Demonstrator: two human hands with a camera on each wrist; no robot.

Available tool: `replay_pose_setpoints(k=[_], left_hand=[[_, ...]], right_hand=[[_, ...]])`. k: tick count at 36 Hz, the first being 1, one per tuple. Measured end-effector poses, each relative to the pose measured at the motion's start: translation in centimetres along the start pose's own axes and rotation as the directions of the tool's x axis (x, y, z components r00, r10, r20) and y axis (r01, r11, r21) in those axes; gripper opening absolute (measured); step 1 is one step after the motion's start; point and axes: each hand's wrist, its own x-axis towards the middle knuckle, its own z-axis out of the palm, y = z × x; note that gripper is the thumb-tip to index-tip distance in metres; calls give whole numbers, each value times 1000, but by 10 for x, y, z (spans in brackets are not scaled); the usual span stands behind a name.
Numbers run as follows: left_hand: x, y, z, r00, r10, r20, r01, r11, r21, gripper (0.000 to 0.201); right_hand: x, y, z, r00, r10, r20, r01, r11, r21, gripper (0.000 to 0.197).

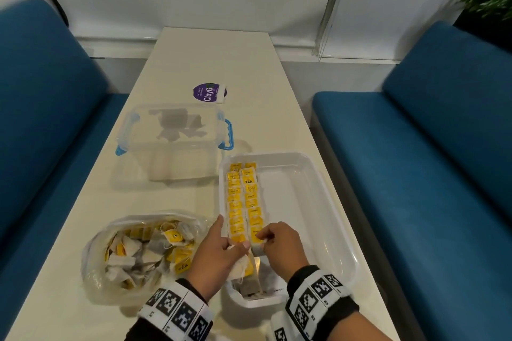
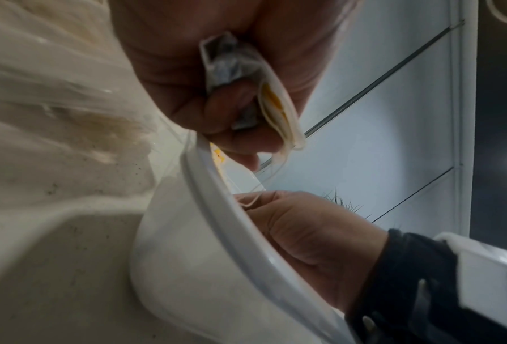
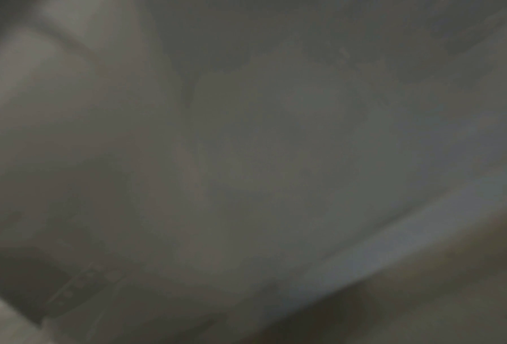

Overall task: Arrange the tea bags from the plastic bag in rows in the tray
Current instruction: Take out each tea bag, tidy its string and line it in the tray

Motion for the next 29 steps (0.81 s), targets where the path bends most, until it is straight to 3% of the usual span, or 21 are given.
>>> replay_pose_setpoints(k=[6,10,13,16,20,29], left_hand=[[-2,7,0,1000,-29,-8,28,999,-39,80],[-6,18,2,998,-41,-39,38,996,-76,53],[-8,27,5,996,-69,-57,63,992,-105,29],[-9,37,10,994,-91,-58,83,989,-124,18],[-14,50,19,996,-93,17,94,965,-244,22],[-17,59,24,983,-153,98,177,922,-344,43]], right_hand=[[-5,-1,-2,999,-22,-31,21,1000,-16,21],[-10,-6,-18,994,-89,-60,92,995,34,24],[-17,-17,-39,985,-167,39,160,976,147,30],[-28,-28,-57,948,-281,150,255,951,176,36],[-35,-33,-64,897,-400,186,364,909,201,44],[-29,-30,-75,872,-464,153,431,878,210,34]])
